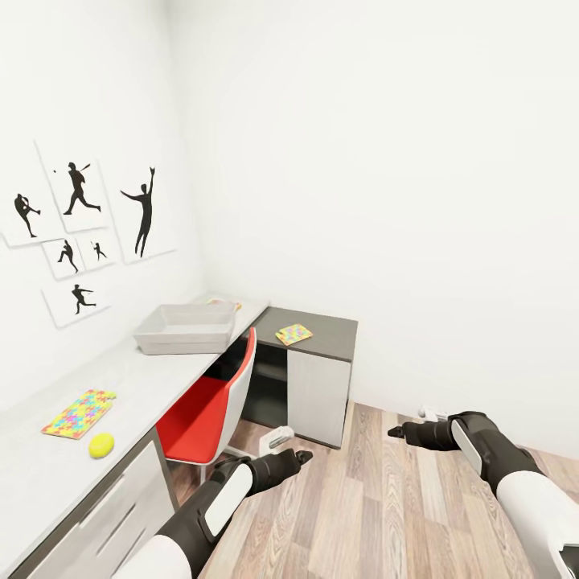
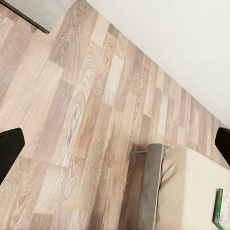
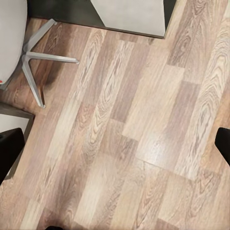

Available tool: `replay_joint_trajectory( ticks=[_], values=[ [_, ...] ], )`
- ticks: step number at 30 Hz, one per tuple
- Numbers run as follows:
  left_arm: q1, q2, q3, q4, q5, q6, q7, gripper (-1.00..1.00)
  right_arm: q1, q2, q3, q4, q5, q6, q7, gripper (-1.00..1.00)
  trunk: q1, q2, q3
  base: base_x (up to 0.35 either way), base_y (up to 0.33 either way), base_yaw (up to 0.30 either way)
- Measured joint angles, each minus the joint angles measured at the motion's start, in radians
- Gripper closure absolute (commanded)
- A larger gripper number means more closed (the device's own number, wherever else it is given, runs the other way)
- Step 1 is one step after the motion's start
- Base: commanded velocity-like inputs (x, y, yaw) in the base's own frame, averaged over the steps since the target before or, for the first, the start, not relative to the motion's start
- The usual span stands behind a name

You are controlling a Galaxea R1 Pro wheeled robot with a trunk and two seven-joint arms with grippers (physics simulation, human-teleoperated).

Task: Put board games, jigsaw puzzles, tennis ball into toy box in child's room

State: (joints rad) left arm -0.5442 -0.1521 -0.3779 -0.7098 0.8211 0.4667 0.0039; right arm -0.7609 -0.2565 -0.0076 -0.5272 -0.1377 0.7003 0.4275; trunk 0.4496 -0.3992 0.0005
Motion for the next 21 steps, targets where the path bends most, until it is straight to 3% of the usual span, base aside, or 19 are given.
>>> replay_joint_trajectory(
  ticks=[17,21],
  values=[
    [0.002,-0.002,0.002,-0.017,0.008,-0.002,0.004,-1.00,-0.002,-0.001,-0.006,-0.011,-0.004,0.010,-0.001,-1.00,0.000,0.000,0.000,0.000,0.000,-0.009],
    [-0.003,-0.001,-0.021,-0.040,-0.004,0.001,0.010,-1.00,-0.004,-0.006,-0.008,-0.011,-0.006,0.013,-0.001,-1.00,0.000,0.000,0.000,0.000,0.000,-0.150]
  ],
)
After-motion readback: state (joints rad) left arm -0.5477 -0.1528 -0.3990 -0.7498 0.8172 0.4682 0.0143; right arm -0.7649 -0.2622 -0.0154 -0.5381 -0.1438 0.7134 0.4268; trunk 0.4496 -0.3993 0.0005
